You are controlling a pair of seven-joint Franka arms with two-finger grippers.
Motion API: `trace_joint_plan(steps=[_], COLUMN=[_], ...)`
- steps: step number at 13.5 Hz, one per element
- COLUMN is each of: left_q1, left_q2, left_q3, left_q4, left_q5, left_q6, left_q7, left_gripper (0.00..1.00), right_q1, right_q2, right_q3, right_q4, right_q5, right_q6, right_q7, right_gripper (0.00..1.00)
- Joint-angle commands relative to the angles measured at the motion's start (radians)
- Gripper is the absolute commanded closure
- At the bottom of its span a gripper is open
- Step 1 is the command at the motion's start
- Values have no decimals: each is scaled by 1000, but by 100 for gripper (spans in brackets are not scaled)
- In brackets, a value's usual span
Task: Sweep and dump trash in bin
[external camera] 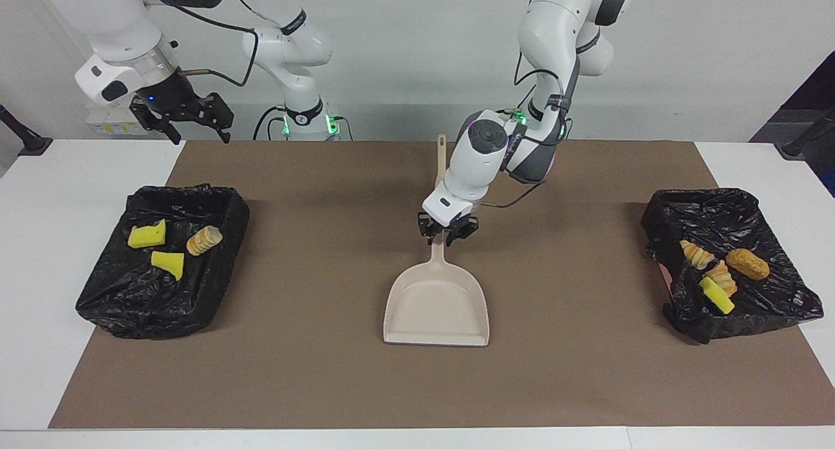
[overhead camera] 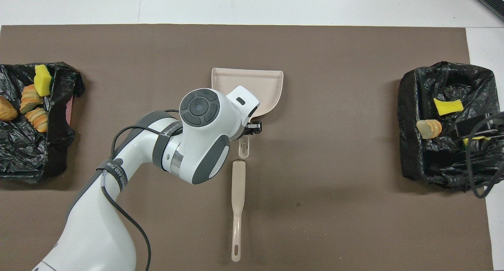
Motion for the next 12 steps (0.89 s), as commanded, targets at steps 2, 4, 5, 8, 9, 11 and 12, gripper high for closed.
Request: trace_joint_plan(steps=[2,4,5,8,9,11,12], left_q1=[75,129,154,239,269,334,368], left_q2=[-92,-125,-145,-231,-262,-323,-348], left_q3=[8,8,8,14,14,15,14], left_q4=[4,6,6,6,6,6,6], left_q5=[-2,8,9,87,109,112,112], left_q6=[-162,-222,-240,-301,-335,-421,-453], left_q7=[11,14,13,26,70,213,277], left_gripper=[0,0,0,0,0,0,0], right_q1=[-14,-14,-14,-14,-14,-14,-14], right_q2=[-3,-3,-3,-3,-3,-3,-3], right_q3=[12,12,12,12,12,12,12], right_q4=[6,6,6,6,6,6,6], right_q5=[5,5,5,5,7,5,5], right_q6=[-6,-6,-5,-6,-6,-5,-5], right_q7=[10,12,10,10,10,12,12], right_gripper=[0,0,0,0,0,0,0])
